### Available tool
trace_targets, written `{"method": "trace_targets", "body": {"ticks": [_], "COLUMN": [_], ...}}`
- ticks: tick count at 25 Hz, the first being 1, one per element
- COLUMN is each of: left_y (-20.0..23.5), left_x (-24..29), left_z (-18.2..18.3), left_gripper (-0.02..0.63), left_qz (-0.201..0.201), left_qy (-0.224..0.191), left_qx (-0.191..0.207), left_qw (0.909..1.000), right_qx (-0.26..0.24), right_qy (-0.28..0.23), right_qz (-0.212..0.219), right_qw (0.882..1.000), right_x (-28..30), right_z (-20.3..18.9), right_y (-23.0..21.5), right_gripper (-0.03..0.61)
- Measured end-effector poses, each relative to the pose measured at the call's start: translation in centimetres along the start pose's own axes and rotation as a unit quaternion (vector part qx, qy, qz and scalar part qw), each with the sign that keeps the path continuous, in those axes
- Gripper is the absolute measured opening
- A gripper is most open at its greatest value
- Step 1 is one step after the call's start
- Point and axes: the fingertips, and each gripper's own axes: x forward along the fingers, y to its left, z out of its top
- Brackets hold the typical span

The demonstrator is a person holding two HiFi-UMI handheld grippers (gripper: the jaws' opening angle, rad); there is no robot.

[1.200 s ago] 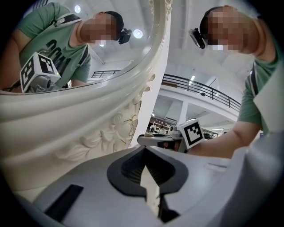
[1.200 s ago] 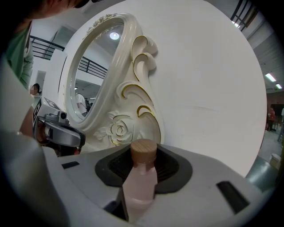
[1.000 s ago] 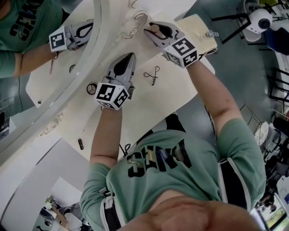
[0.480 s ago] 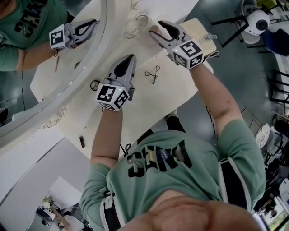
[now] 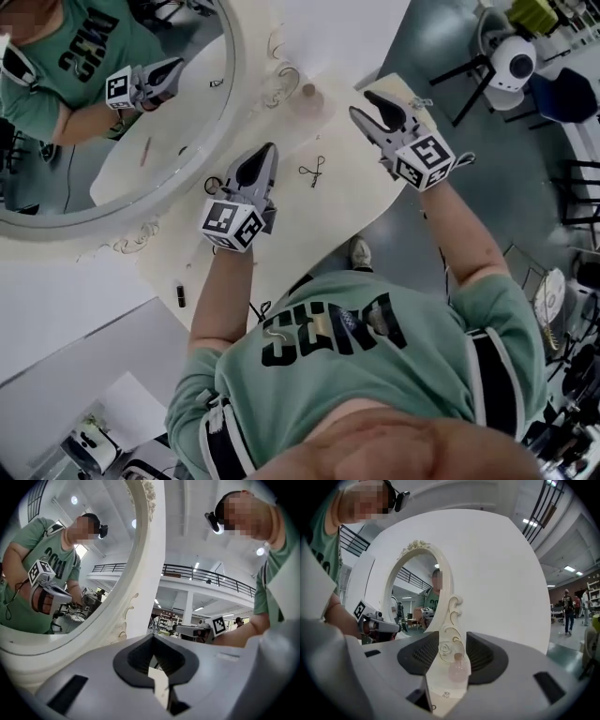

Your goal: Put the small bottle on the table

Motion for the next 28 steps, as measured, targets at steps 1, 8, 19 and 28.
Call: {"method": "trace_targets", "body": {"ticks": [1, 8, 19, 28], "left_y": [-0.7, -6.0, -10.6, -10.7], "left_x": [-0.6, -4.3, -8.0, -9.5], "left_z": [0.6, 2.7, 2.4, 0.7], "left_gripper": [0.008, 0.008, 0.008, 0.008], "left_qz": [0.001, -0.004, -0.003, 0.015], "left_qy": [-0.001, -0.001, -0.006, 0.000], "left_qx": [0.001, 0.011, -0.006, -0.016], "left_qw": [1.0000, 0.9999, 1.0000, 0.9998], "right_qx": [0.003, 0.022, 0.053, 0.039], "right_qy": [-0.002, 0.002, 0.014, 0.029], "right_qz": [0.000, -0.003, -0.010, 0.012], "right_qw": [1.000, 1.000, 0.998, 0.999], "right_x": [-1.3, -9.6, -15.6, -15.2], "right_z": [0.7, 1.8, 1.1, 1.4], "right_y": [0.4, 3.6, 6.9, 7.8], "right_gripper": [0.172, 0.125, 0.008, -0.006]}}
